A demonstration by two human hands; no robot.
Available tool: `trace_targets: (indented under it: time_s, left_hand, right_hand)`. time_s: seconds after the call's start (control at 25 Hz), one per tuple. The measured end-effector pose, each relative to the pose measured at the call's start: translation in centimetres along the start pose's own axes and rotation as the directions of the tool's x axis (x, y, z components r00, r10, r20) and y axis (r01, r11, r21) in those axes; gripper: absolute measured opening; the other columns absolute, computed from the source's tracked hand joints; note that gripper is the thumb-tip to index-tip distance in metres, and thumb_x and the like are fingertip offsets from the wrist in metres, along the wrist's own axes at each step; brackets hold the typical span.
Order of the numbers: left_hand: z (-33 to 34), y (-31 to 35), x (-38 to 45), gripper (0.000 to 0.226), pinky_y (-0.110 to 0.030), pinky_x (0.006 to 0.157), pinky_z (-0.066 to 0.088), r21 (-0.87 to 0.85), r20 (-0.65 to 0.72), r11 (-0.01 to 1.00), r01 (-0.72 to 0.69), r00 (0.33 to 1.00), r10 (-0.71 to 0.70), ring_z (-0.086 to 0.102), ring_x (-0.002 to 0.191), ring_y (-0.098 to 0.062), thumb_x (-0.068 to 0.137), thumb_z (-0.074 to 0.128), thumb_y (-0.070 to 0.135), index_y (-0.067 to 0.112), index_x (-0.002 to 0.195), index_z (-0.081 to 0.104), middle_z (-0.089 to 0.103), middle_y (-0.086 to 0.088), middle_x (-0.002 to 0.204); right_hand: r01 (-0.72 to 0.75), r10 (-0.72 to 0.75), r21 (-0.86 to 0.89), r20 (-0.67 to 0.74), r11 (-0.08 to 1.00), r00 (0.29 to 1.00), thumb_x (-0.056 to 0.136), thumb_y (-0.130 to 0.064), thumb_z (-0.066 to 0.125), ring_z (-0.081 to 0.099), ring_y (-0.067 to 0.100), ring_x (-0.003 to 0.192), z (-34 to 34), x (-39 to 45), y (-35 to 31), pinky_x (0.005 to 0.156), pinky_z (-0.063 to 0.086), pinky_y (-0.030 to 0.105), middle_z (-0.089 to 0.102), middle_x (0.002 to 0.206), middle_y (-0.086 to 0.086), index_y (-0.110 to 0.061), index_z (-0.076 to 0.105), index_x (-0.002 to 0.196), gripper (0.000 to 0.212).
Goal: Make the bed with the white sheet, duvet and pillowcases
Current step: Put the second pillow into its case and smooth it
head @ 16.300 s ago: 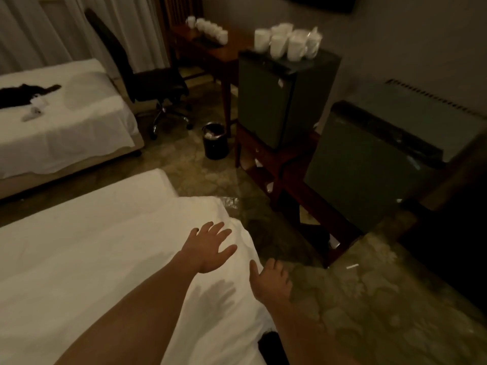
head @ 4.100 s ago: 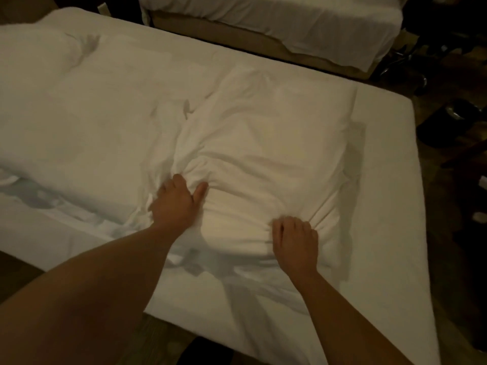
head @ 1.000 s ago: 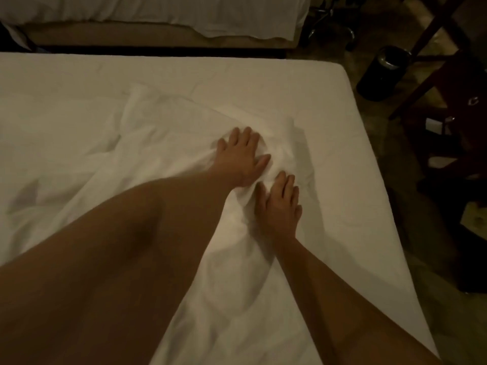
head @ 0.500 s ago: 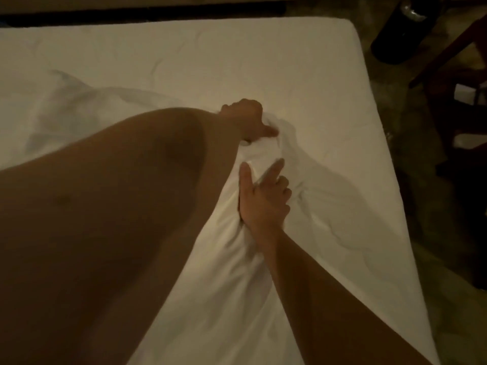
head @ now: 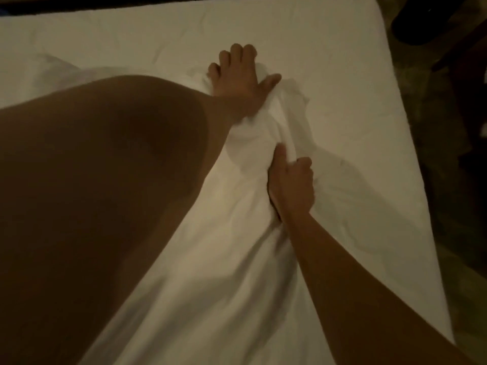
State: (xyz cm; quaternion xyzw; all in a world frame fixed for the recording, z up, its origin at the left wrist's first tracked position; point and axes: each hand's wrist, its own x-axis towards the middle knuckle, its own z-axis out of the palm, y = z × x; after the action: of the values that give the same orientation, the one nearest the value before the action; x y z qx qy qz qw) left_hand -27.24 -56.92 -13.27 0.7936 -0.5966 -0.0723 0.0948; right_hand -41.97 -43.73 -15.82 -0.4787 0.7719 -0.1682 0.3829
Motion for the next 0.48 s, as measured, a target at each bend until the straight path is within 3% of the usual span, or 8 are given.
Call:
trace_targets:
  time_s: [0.12, 0.28, 0.4, 0.48]
  left_hand:
    - [-0.6, 1.3, -2.3, 0.064, -0.046, 0.11, 0.022, 0.061, 0.005, 0.955, -0.29, 0.957, 0.29, 0.031, 0.138, -0.027, 0.09, 0.042, 0.068, 0.035, 0.145, 0.039, 0.037, 0.001, 0.151]
    - [-0.7, 1.9, -7.4, 0.067, -0.053, 0.119, 0.009, 0.138, 0.286, 0.855, -0.5, 0.846, 0.449, 0.014, 0.151, -0.029, 0.093, 0.036, 0.069, 0.034, 0.15, 0.039, 0.027, -0.001, 0.162]
    - [-1.2, 1.4, -11.4, 0.07, -0.054, 0.121, 0.001, 0.138, 0.385, 0.865, -0.483, 0.831, 0.403, -0.001, 0.154, -0.026, 0.096, 0.032, 0.069, 0.032, 0.156, 0.029, 0.013, 0.0, 0.167]
    - [-2.3, 1.4, -14.2, 0.072, -0.053, 0.122, -0.001, 0.122, 0.407, 0.889, -0.44, 0.839, 0.36, -0.006, 0.154, -0.024, 0.096, 0.031, 0.069, 0.034, 0.158, 0.024, 0.006, 0.002, 0.168]
  right_hand:
    - [-0.085, 0.07, 0.085, 0.165, 0.993, 0.984, 0.092, -0.077, 0.032, 0.054, 0.035, 0.119, -0.8, -2.3, 2.1, 0.098, 0.041, 0.045, 0.054, 0.135, 0.015, -0.009, 0.039, 0.139, 0.083]
    - [-0.085, 0.074, 0.023, 0.315, 0.996, 0.946, 0.089, -0.081, 0.029, 0.051, 0.035, 0.127, -3.1, -5.9, 5.2, 0.109, 0.035, 0.045, 0.053, 0.141, 0.015, -0.011, 0.046, 0.143, 0.09]
    - [-0.103, 0.098, -0.006, 0.352, 0.995, 0.931, 0.087, -0.084, 0.023, 0.06, 0.03, 0.108, -4.2, -10.1, 9.1, 0.105, 0.042, 0.044, 0.065, 0.118, 0.01, -0.013, 0.064, 0.116, 0.086]
    - [-0.132, 0.116, 0.022, 0.354, 0.991, 0.928, 0.087, -0.083, 0.022, 0.061, 0.025, 0.093, -4.8, -13.2, 11.3, 0.094, 0.046, 0.041, 0.066, 0.097, 0.006, -0.015, 0.062, 0.091, 0.079]
